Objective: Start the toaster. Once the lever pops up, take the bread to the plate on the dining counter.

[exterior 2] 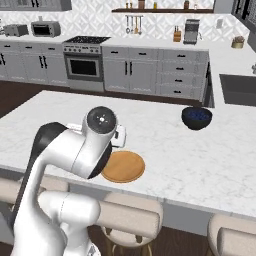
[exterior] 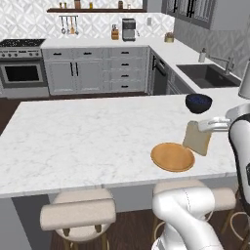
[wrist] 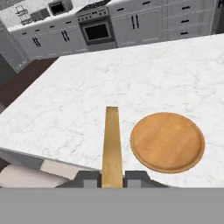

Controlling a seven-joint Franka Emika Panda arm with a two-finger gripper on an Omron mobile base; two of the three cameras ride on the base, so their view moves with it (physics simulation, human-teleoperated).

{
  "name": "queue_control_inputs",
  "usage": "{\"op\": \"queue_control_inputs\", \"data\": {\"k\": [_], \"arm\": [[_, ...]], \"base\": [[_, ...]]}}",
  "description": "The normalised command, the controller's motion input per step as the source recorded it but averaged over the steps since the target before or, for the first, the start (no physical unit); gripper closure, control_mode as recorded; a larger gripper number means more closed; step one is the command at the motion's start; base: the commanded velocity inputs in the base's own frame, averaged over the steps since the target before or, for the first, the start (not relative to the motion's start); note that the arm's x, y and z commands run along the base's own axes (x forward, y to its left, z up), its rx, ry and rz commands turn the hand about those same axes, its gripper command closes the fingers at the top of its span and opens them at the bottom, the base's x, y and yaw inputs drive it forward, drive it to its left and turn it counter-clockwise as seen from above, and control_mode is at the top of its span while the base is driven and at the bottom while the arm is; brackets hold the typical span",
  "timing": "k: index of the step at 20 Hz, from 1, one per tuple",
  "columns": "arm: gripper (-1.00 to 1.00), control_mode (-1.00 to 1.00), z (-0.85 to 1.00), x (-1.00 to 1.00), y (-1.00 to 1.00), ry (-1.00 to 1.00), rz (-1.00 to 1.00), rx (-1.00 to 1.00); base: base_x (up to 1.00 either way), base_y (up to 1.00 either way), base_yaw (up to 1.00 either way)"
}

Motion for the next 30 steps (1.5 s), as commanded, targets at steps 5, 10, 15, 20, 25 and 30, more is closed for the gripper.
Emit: {"op": "queue_control_inputs", "data": {"k": [5, 10, 15, 20, 25, 30], "arm": [[1.00, -1.00, -0.59, 0.95, -0.07, 0.10, 0.10, 0.02], [1.00, -1.00, -0.76, 0.71, -0.12, 0.00, 0.04, 0.01], [1.00, -1.00, -0.53, 0.42, 0.00, 0.03, 0.02, 0.02], [1.00, -1.00, -0.39, 0.34, -0.07, 0.07, 0.01, 0.05], [1.00, -1.00, -0.31, 0.20, -0.27, 0.10, 0.05, 0.05], [1.00, -1.00, -0.27, 0.17, -0.23, 0.01, 0.06, 0.00]], "base": [[0.00, 0.00, 0.00], [0.00, 0.00, 0.00], [0.00, 0.00, 0.00], [0.00, 0.00, 0.00], [0.00, 0.00, 0.00], [0.00, 0.00, 0.00]]}}
